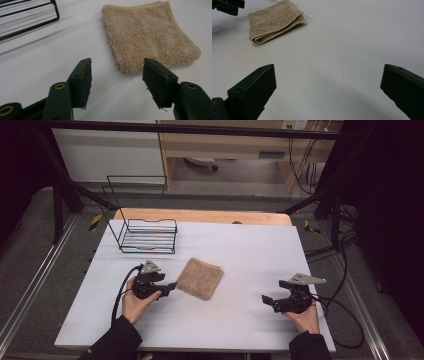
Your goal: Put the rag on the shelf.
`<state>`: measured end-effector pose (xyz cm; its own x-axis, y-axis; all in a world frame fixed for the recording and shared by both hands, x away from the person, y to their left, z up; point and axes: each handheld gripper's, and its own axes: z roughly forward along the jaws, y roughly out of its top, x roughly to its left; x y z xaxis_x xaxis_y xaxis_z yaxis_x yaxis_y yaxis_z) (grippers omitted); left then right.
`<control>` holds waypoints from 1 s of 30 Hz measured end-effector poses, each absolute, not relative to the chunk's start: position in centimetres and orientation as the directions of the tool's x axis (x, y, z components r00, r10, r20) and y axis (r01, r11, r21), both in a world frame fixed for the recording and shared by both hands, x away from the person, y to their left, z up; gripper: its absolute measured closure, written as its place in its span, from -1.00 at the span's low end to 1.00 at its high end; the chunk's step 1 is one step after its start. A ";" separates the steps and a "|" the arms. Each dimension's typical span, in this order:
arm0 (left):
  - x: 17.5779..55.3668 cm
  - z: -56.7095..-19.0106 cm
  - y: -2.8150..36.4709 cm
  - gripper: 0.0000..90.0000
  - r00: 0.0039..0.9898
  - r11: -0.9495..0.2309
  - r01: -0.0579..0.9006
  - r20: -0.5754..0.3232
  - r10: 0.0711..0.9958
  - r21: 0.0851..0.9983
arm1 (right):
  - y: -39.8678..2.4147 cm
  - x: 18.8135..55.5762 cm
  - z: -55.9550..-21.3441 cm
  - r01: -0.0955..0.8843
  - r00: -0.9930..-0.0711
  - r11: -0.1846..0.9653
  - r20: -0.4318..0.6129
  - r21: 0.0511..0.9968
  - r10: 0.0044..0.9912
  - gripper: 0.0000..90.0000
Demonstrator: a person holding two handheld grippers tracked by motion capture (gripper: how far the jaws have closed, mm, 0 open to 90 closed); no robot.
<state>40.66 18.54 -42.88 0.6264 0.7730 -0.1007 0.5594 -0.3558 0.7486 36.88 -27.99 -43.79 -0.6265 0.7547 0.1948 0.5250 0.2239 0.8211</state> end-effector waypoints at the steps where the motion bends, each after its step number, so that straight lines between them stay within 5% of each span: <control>1: 40.8 -43.0 18.3 -0.03 0.623 -0.357 0.565 -0.100 0.776 0.744 | -28.0 36.9 -43.8 0.527 -0.625 0.222 0.198 0.820 0.755 -0.98; 20: 41.7 -44.8 16.4 0.78 0.598 -0.315 0.618 -0.171 0.783 0.720 | -27.9 36.9 -43.8 0.527 -0.626 0.227 0.193 0.819 0.756 -0.98; 30: 41.8 -44.5 16.4 0.93 0.595 -0.316 0.632 -0.182 0.783 0.708 | -27.7 36.9 -43.8 0.526 -0.628 0.235 0.187 0.818 0.755 -0.97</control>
<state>41.83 16.35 -44.53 0.5946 0.7832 -0.1818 0.6321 -0.3156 0.7077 36.88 -27.69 -43.78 -0.6281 0.7553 0.1871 0.5258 0.2347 0.8176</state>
